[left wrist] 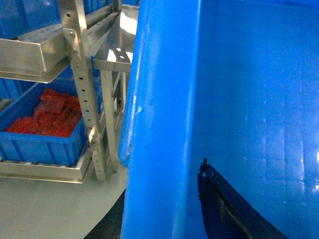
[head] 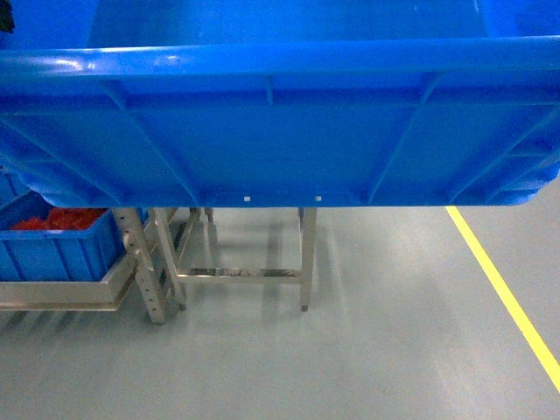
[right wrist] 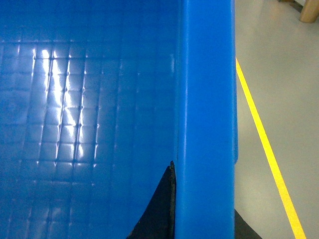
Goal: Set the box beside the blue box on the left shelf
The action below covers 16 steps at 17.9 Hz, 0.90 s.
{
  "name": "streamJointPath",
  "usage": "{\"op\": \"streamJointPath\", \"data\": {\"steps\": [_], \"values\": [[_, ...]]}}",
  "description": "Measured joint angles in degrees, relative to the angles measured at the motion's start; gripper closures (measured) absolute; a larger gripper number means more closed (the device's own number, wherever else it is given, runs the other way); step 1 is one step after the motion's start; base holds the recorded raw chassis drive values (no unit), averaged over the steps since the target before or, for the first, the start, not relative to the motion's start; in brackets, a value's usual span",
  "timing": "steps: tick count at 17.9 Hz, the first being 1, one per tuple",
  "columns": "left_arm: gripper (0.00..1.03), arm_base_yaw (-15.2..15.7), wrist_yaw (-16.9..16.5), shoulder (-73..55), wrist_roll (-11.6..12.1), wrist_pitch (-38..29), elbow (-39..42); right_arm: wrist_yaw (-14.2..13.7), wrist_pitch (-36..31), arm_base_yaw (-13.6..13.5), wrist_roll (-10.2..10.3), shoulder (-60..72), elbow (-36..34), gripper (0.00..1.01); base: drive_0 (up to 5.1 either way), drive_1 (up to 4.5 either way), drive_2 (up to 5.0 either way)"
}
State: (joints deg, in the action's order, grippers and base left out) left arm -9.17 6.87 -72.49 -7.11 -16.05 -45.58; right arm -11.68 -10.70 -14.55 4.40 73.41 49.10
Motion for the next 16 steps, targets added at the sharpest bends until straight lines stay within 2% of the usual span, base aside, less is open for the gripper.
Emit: {"op": "streamJointPath", "data": {"steps": [6, 16], "values": [[0.73, 0.0, 0.0, 0.0, 0.0, 0.2, 0.0, 0.0, 0.1, 0.0, 0.0, 0.0, 0.0, 0.94, 0.0, 4.33, -4.2], [0.73, 0.0, 0.0, 0.0, 0.0, 0.1, 0.0, 0.0, 0.1, 0.0, 0.0, -0.1, 0.0, 0.94, -5.0, 2.47, 2.5]]}}
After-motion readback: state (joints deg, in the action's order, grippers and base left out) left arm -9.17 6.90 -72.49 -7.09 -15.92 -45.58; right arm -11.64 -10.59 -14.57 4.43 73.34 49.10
